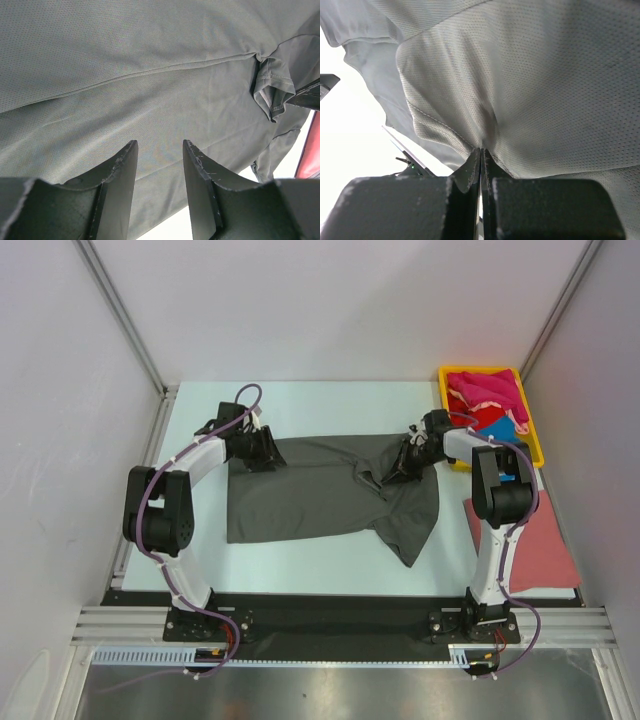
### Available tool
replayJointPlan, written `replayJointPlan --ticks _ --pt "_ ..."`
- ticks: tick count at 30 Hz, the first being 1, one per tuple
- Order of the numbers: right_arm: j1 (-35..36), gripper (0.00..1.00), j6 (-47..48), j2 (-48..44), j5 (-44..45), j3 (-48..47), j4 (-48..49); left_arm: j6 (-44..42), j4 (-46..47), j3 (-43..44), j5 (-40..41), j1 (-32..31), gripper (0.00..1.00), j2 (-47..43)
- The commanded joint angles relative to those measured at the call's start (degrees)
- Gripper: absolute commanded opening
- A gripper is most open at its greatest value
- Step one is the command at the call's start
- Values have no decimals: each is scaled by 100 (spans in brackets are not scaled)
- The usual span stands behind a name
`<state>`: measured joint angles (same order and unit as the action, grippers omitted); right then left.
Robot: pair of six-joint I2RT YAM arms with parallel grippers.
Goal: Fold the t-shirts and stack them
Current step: Fold the tshirt
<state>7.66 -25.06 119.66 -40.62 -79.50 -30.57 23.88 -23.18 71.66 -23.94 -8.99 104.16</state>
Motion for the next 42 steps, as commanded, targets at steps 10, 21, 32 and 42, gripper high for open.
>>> replayJointPlan --ticks 10,21,32,42 --pt "288 1 -122 136 -236 -161 297 -68 94 111 -5 -50 47 -282" --pt "34 4 229 86 299 -582 -282 -199 50 190 -83 -59 52 -238" --pt "-713 17 212 -13 1134 -1242 -775 47 973 1551 -1525 -1489 55 1070" --pt "-924 5 564 524 1969 -2069 -565 1479 2961 2702 -1816 -2203 17 2556"
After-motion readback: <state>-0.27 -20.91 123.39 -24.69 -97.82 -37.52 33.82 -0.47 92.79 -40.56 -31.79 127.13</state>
